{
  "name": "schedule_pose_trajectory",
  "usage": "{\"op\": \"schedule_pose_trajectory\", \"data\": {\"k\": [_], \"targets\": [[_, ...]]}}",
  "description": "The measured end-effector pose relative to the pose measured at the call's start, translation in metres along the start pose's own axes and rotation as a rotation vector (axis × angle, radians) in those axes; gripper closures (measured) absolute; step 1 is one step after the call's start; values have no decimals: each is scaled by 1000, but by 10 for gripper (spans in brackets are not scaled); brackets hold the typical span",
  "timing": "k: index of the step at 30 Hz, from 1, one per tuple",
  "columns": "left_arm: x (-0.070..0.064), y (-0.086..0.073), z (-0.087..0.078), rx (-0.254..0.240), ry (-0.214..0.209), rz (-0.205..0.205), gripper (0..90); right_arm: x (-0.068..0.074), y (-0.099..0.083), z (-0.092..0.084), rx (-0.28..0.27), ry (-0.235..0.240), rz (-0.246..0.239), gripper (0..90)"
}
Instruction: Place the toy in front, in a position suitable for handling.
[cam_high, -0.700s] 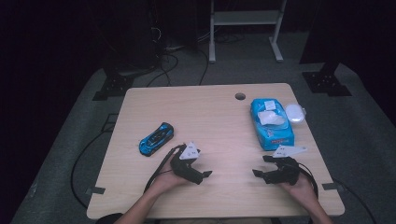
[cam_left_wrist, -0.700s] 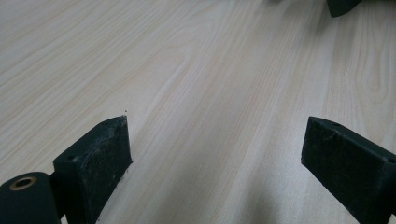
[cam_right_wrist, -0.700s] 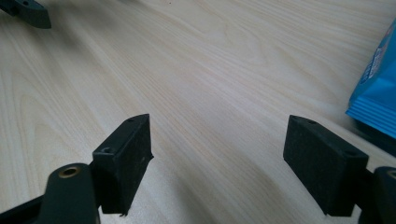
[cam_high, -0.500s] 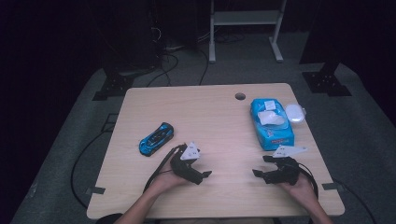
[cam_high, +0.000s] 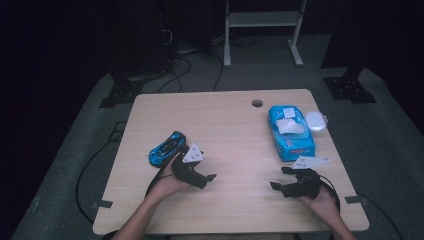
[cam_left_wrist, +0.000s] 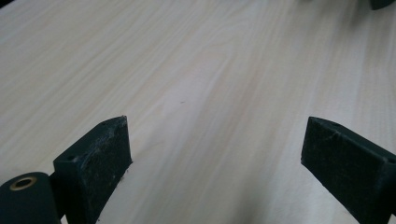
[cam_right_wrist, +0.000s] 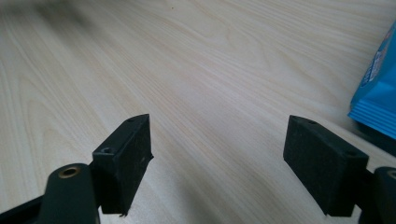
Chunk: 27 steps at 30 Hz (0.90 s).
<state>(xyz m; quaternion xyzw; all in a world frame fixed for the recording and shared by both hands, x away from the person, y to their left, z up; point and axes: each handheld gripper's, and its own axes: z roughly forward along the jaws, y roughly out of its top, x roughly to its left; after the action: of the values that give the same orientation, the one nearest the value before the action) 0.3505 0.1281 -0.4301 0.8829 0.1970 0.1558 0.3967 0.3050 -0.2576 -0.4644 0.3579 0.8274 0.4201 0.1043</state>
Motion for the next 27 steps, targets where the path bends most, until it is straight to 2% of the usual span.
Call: {"op": "schedule_pose_trajectory", "data": {"k": [2, 3, 5, 6, 7, 8, 9, 10, 11, 12, 13, 14, 15, 16, 17, 19, 20, 22, 23, 26, 27], "targets": [[4, 0, -3, 1, 7, -8, 77, 0, 0, 0, -1, 0, 0, 223], [13, 0, -7, 11, 25, -6, 76, 0, 1, -2, -3, -3, 0, 218], [22, -1, -12, 20, 41, -14, 77, 1, 2, -3, -1, -4, -2, 218], [22, -1, -12, 20, 41, -14, 77, 1, 2, -3, -1, -4, -2, 218], [32, -3, -17, 24, 48, -31, 77, 2, 2, -4, -5, -5, -4, 218], [32, -3, -17, 24, 48, -31, 76, 2, 2, -4, -5, -5, -4, 218], [41, -4, -22, 29, 63, -44, 76, 3, 2, -5, -4, -2, -10, 219], [41, -4, -22, 29, 63, -44, 77, 3, 2, -5, -4, -2, -10, 219], [50, -7, -27, 18, 78, -56, 77, 3, 2, -5, -3, -2, -12, 218], [50, -7, -27, 18, 78, -56, 76, 3, 2, -5, -3, -2, -12, 218], [59, -10, -32, 14, 92, -80, 77, 3, 2, -4, 1, -3, -12, 218], [59, -10, -32, 14, 92, -80, 77, 4, 2, -4, 2, -1, -13, 218], [69, -14, -37, 15, 104, -93, 77, 4, 2, -4, 4, 1, -12, 219], [69, -14, -37, 15, 104, -93, 76, 4, 2, -4, 4, 1, -12, 219], [77, -16, -41, 22, 126, -105, 77, 5, 2, -3, 9, 3, -16, 218], [80, -18, -44, 8, 138, -109, 77, 6, 3, -2, 10, 6, -18, 219], [87, -19, -47, 26, 145, -120, 77, 7, 3, -1, 12, 8, -24, 219], [91, -20, -49, 31, 154, -118, 77, 8, 3, 0, 14, 8, -24, 219], [97, -23, -51, 34, 155, -124, 77, 8, 3, 0, 17, 11, -28, 218], [101, -26, -51, 44, 165, -120, 77, 9, 3, 1, 20, 15, -26, 218], [105, -29, -49, 94, 164, -99, 76, 9, 3, 2, 24, 17, -31, 219]]}}
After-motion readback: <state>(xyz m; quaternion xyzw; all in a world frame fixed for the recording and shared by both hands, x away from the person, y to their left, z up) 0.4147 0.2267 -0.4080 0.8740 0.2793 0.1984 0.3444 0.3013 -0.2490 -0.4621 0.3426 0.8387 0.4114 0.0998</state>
